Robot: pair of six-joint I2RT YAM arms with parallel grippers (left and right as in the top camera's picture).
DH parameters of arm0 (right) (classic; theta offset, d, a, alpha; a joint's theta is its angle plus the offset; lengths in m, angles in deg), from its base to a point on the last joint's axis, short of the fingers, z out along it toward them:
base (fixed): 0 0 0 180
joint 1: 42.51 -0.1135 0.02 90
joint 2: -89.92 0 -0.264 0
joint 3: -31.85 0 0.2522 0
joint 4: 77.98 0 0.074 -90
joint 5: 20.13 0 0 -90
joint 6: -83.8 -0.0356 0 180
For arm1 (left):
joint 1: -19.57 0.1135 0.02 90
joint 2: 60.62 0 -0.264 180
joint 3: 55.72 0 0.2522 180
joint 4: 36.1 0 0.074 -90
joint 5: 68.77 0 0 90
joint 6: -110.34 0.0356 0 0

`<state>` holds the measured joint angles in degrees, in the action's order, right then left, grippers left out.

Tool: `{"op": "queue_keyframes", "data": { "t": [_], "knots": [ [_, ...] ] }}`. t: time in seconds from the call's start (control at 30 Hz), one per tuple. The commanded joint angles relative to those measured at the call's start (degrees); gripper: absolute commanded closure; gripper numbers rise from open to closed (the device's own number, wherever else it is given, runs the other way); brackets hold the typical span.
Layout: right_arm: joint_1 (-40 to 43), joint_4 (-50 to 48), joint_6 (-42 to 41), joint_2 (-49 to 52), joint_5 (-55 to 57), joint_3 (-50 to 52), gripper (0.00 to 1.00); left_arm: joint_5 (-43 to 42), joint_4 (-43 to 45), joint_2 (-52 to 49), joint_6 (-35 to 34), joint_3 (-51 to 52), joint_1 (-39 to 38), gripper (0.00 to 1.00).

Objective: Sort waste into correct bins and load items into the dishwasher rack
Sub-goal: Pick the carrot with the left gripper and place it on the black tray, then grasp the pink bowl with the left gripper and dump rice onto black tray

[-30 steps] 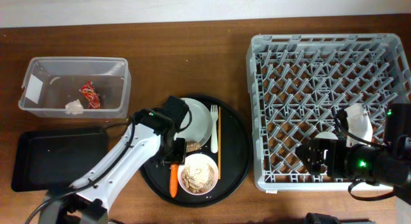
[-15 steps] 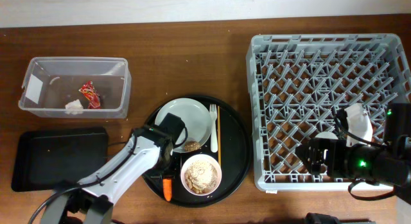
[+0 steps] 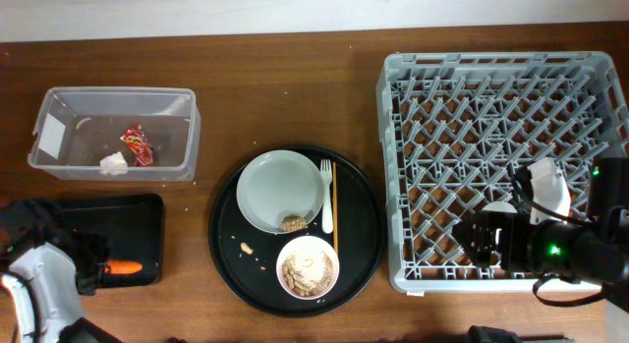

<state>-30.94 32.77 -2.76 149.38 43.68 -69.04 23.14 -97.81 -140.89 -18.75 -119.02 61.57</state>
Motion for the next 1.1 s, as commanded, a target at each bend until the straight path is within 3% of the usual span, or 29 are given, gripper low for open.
{"op": "queue_keyframes", "data": {
  "t": [0.0, 0.03, 0.13, 0.2, 0.3, 0.33, 0.37, 0.43, 0.47, 0.5, 0.53, 0.63, 0.77, 0.9, 1.07],
  "knots": [
    [-0.3, 0.3, 0.6, -0.3, -0.1, -0.4, 0.02, -8.3, -0.1, -0.2, 1.7, 0.8, 0.3, 0.48],
    [-0.3, 0.3, 0.6, -0.3, -0.1, -0.4, 0.02, -9.9, -2.6, -0.1, 2.0, -0.2, 0.2, 0.39],
    [-0.3, 0.3, 0.6, -0.3, -0.1, -0.4, 0.02, -10.4, -12.6, 1.3, 9.3, -10.3, -3.2, 0.3],
    [-0.3, 0.3, 0.6, -0.3, -0.1, -0.4, 0.02, -16.6, -16.0, 2.3, 19.1, -17.5, -10.2, 0.3],
    [-0.3, 0.3, 0.6, -0.3, -0.1, -0.4, 0.02, -17.4, -15.2, 2.2, 34.9, -19.8, -37.7, 0.25],
    [-0.3, 0.3, 0.6, -0.3, -0.1, -0.4, 0.02, -16.6, -15.2, 2.2, 36.4, -19.8, -45.0, 0.25],
    [-0.3, 0.3, 0.6, -0.3, -0.1, -0.4, 0.02, -16.5, -15.5, 1.9, 36.1, -19.7, -53.6, 0.25],
    [-0.3, 0.3, 0.6, -0.3, -0.1, -0.4, 0.02, -16.5, -15.5, 0.4, 32.0, -17.5, -63.3, 0.27],
    [-0.3, 0.3, 0.6, -0.3, -0.1, -0.4, 0.02, -16.5, -14.4, -1.1, 29.9, -15.3, -67.6, 0.37],
    [-0.3, 0.3, 0.6, -0.3, -0.1, -0.4, 0.02, -13.8, -13.8, -3.0, 27.6, -13.6, -71.5, 0.37],
    [-0.3, 0.3, 0.6, -0.3, -0.1, -0.4, 0.02, -10.2, -13.9, -4.8, 25.8, -13.0, -73.8, 0.39],
    [-0.3, 0.3, 0.6, -0.3, -0.1, -0.4, 0.02, -13.1, -12.9, -6.3, 25.4, -13.0, -80.0, 0.42],
    [-0.3, 0.3, 0.6, -0.3, -0.1, -0.4, 0.02, -11.7, -9.3, -8.8, 25.9, -12.4, -94.5, 0.42],
    [-0.3, 0.3, 0.6, -0.2, -0.1, -0.4, 0.02, -9.9, -6.5, -15.5, 28.1, -12.4, -98.9, 0.44],
    [-0.3, 0.3, 0.5, -0.2, -0.1, -0.4, 0.02, -11.6, -4.2, -20.2, 29.8, -12.4, -99.4, 0.64]
  ]
}}
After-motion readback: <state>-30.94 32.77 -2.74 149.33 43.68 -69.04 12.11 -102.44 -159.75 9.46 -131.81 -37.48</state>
